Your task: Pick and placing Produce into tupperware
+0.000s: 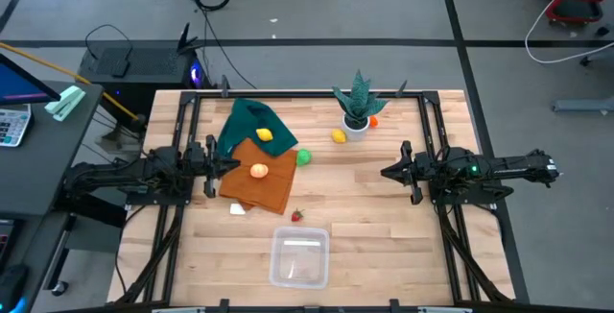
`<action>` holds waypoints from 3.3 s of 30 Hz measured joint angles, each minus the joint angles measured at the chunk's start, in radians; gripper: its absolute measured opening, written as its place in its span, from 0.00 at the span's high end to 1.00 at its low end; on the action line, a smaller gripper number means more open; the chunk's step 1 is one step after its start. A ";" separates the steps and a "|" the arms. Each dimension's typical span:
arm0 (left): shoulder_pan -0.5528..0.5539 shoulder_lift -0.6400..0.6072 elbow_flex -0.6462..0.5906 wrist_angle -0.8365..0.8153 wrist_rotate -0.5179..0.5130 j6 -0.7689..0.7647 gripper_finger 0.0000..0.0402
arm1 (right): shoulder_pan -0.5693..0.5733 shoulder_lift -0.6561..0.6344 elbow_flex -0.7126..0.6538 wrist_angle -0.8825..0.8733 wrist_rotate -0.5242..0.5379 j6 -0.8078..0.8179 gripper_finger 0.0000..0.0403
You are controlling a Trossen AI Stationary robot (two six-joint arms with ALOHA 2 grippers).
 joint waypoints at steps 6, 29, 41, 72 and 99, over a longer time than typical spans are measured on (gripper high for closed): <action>0.000 0.000 0.000 0.000 0.000 0.000 0.93 | 0.000 0.000 0.000 0.000 0.000 0.000 1.00; 0.000 0.000 0.000 0.000 0.000 0.000 0.93 | 0.000 0.000 0.000 0.021 0.001 0.179 1.00; 0.000 0.001 0.000 0.080 -0.011 0.104 0.91 | 0.000 0.000 0.001 0.444 0.248 0.251 1.00; 0.000 0.002 0.009 0.796 -0.397 -0.049 0.95 | 0.000 0.000 0.147 0.767 0.525 0.116 1.00; 0.221 0.640 0.726 -0.215 -0.675 -0.514 0.93 | 0.000 0.071 0.811 -0.438 0.730 0.147 1.00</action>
